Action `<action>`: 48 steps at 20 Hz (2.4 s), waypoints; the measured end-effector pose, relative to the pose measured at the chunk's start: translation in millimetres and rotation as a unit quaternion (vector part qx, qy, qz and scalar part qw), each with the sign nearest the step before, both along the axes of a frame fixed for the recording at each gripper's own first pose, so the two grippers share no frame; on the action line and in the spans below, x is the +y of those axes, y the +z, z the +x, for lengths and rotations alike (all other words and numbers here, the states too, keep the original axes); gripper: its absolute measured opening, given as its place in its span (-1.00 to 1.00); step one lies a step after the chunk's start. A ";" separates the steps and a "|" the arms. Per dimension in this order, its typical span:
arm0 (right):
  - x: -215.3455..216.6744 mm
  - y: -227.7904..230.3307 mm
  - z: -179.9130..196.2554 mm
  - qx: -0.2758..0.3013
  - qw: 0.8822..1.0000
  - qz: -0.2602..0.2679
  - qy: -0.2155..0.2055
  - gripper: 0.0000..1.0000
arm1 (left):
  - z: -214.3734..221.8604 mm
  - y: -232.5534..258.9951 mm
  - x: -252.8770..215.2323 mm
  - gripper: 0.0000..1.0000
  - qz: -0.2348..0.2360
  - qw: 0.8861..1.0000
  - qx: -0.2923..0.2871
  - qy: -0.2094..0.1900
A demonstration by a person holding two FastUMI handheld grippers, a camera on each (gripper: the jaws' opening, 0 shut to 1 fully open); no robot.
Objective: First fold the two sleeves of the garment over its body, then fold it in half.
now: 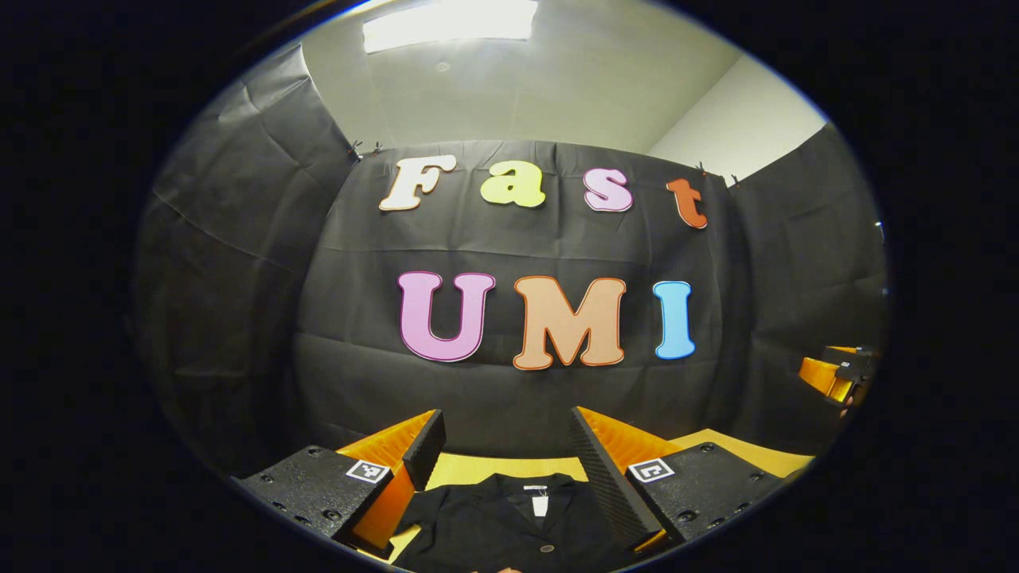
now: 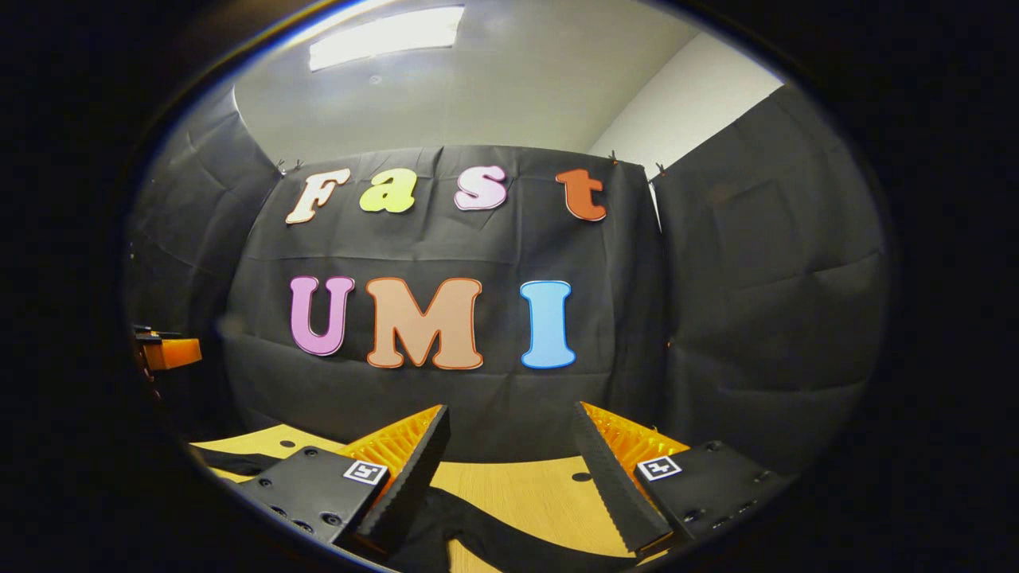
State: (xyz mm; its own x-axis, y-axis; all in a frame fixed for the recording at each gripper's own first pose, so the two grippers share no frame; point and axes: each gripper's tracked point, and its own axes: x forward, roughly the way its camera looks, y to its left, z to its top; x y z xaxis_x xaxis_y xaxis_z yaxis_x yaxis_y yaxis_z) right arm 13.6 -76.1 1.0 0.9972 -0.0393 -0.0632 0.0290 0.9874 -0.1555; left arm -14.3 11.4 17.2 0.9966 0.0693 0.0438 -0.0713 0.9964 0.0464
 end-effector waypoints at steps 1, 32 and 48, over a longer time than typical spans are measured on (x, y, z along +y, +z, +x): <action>-1.8 0.5 0.5 0.002 1.000 -0.001 -0.001 0.94 | -0.4 -2.0 -0.4 0.85 -0.001 1.000 0.001 0.000; -226.4 -335.6 -79.6 0.484 0.871 -0.002 -0.080 0.99 | 30.0 -29.4 -59.5 0.84 0.015 0.999 0.047 0.016; -225.2 -354.8 -80.2 0.556 0.831 -0.015 -0.015 -0.58 | 34.1 -43.1 -115.3 0.86 0.011 0.998 0.064 -0.005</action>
